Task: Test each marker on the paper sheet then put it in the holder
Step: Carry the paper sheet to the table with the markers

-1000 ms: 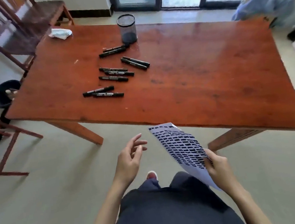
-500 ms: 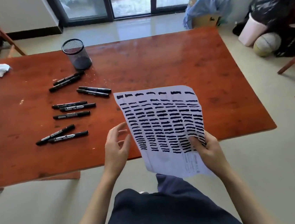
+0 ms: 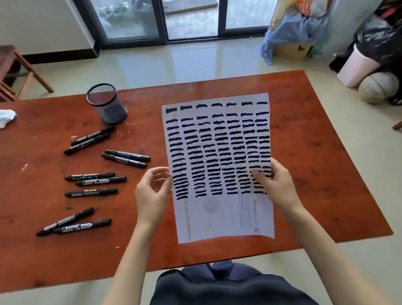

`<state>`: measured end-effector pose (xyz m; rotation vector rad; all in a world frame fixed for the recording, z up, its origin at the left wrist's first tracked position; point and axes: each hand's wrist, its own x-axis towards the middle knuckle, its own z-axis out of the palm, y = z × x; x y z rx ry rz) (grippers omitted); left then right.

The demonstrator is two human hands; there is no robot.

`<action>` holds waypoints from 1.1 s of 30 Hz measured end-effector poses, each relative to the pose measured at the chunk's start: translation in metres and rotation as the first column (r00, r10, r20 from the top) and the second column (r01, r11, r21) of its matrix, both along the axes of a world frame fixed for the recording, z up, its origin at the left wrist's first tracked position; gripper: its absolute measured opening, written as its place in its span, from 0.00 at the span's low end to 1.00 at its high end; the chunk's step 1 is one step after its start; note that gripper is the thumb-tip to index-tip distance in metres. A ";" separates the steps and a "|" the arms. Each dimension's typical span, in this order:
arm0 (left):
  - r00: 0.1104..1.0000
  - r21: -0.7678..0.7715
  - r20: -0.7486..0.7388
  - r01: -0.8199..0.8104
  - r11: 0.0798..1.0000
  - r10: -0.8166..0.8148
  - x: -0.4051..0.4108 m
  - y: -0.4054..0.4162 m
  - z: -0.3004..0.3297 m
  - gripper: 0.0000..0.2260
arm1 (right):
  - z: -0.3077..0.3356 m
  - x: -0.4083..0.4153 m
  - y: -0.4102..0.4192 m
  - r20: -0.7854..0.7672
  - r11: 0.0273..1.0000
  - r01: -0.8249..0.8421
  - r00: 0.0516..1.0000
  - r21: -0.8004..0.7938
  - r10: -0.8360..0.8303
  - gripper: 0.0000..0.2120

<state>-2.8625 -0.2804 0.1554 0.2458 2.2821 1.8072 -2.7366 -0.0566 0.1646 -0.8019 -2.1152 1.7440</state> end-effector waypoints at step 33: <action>0.686 -0.878 0.030 0.366 0.309 -0.727 0.007 0.031 -0.101 0.27 | -0.111 -0.024 -0.022 0.774 0.451 -0.744 0.612 0.494 0.162 0.44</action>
